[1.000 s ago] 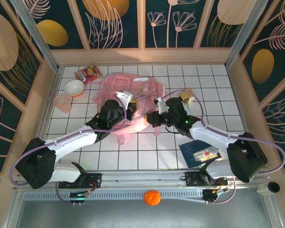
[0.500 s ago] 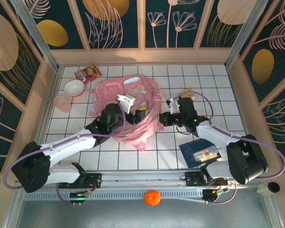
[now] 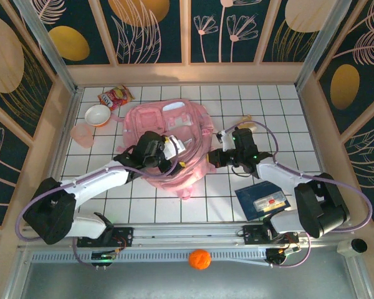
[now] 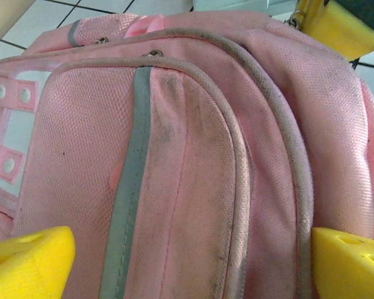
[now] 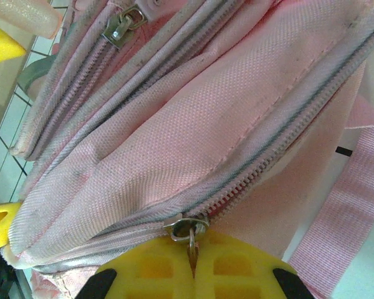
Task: Pack the student bag
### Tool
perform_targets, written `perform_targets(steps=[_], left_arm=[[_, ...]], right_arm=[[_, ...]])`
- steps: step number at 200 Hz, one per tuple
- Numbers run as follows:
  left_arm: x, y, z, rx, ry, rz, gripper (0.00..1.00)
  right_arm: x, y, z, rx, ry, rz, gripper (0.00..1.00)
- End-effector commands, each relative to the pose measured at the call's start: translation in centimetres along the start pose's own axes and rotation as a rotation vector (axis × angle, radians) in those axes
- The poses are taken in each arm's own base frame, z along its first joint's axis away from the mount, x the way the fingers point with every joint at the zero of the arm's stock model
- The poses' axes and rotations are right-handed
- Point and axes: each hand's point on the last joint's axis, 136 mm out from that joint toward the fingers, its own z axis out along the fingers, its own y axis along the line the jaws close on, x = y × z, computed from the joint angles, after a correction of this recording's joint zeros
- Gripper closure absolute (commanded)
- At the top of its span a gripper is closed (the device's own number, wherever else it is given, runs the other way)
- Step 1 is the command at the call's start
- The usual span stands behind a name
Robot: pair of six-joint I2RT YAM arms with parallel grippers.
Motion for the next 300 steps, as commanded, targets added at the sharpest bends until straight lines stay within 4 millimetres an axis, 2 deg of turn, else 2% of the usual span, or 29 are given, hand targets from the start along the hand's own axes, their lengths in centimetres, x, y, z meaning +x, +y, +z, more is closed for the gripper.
perform_targets(steps=[1, 22, 40, 58, 89, 110, 122, 137, 153, 174, 192, 224, 228, 254, 269, 273, 300], left_arm=[[0.4, 2.2, 0.9, -0.113, 0.026, 0.055, 0.18], [-0.9, 2.5, 0.9, -0.113, -0.006, 0.02, 0.58], [-3.0, 0.9, -0.6, -0.029, -0.104, 0.009, 0.78], [-4.5, 0.4, -2.4, -0.035, -0.186, -0.023, 1.0], [-4.6, -1.2, -3.8, -0.021, -0.163, -0.11, 1.0], [-4.8, -2.8, -4.3, 0.024, -0.157, -0.204, 1.0], [-5.3, -2.9, -4.5, 0.029, -0.173, -0.274, 1.0], [-6.1, -1.8, -4.9, -0.015, -0.209, -0.395, 1.0], [-6.6, 0.3, -5.0, -0.111, -0.239, -0.52, 1.0], [-7.4, 2.3, -4.4, -0.201, -0.249, -0.591, 1.0], [-8.1, 3.9, -3.7, -0.274, -0.255, -0.631, 1.0], [-9.2, 5.5, -2.4, -0.337, -0.274, -0.67, 1.0], [-9.3, 5.8, -2.3, -0.347, -0.275, -0.675, 1.0], [-8.7, 6.9, -1.2, -0.4, -0.25, -0.693, 1.0], [-7.2, 7.2, -0.2, -0.427, -0.2, -0.693, 1.0], [-8.2, 7.7, -0.5, -0.431, -0.219, -0.696, 1.0], [-7.9, 8.2, -0.4, -0.448, -0.197, -0.667, 1.0]], right_arm=[[-1.9, 1.7, -0.4, -0.069, -0.049, -0.058, 1.0], [-2.0, 1.6, -0.7, -0.051, -0.059, -0.061, 1.0], [-1.9, 1.4, -0.9, -0.036, -0.065, -0.056, 1.0], [-2.2, 1.3, -1.0, -0.025, -0.08, -0.061, 1.0], [-3.6, 1.2, -0.8, -0.013, -0.105, -0.096, 1.0], [-4.8, 1.2, 0.2, -0.018, -0.091, -0.122, 1.0], [-5.3, 1.2, 0.8, -0.026, -0.078, -0.129, 1.0], [-5.9, 1.3, 1.4, -0.032, -0.067, -0.135, 1.0], [-6.0, 1.3, 1.5, -0.03, -0.052, -0.135, 1.0], [-5.4, 1.4, 1.4, -0.013, -0.034, -0.131, 1.0], [-4.5, 2.2, 1.1, -0.022, -0.022, -0.131, 1.0], [-3.4, 3.7, 0.6, -0.032, -0.01, -0.13, 1.0], [-3.0, 4.5, 0.7, -0.044, 0.0, -0.139, 1.0], [-2.2, 6.0, 0.1, -0.049, 0.014, -0.154, 1.0], [-2.1, 6.3, -0.7, -0.05, 0.009, -0.154, 1.0], [-2.2, 6.4, -0.9, -0.051, 0.004, -0.157, 1.0], [-2.3, 6.5, -2.4, -0.088, 0.005, -0.141, 1.0]])
